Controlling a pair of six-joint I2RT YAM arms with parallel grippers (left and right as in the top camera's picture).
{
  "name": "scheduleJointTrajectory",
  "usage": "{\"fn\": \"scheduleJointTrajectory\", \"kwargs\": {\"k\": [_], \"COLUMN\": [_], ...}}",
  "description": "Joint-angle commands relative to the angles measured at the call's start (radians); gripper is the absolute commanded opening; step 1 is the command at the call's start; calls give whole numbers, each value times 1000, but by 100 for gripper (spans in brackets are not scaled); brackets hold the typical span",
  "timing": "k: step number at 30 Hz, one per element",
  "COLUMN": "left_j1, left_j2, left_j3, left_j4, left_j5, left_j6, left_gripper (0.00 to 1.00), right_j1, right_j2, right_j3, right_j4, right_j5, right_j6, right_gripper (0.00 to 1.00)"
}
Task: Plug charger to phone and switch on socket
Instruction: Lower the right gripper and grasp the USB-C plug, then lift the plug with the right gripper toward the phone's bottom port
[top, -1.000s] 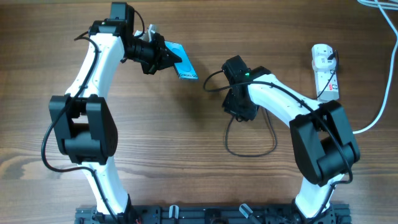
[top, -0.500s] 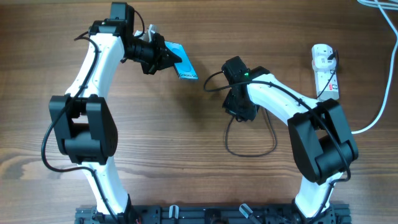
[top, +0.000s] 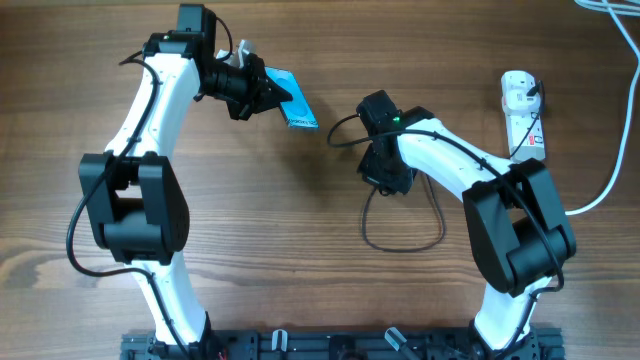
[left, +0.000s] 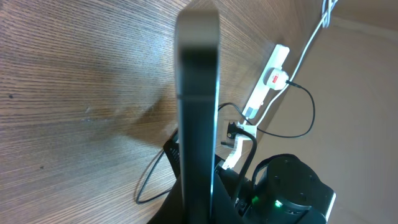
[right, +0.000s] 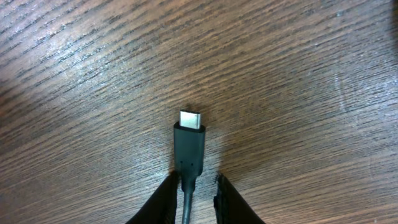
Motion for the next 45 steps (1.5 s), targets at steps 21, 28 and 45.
{"fn": "scheduleJointTrajectory", "kwargs": {"k": [21,28,45], "left_j1": [1,0,-200], "left_j2": [-28,-28,-134], "left_j3": [17,17,17], "left_j4": [1,141,424], "left_j5": [18,225,309], "left_j6": [1,80,137], "left_gripper": [4,4,4], "right_j1": [2,3,203], "right_j2": [51,-185,-725], "right_j3": [0,32,32], "right_j4": [2,-93,-271], "right_j5": [-37,-190,-211], "right_j6": [-75,-344,-513], "right_gripper": [4,4,4]}}
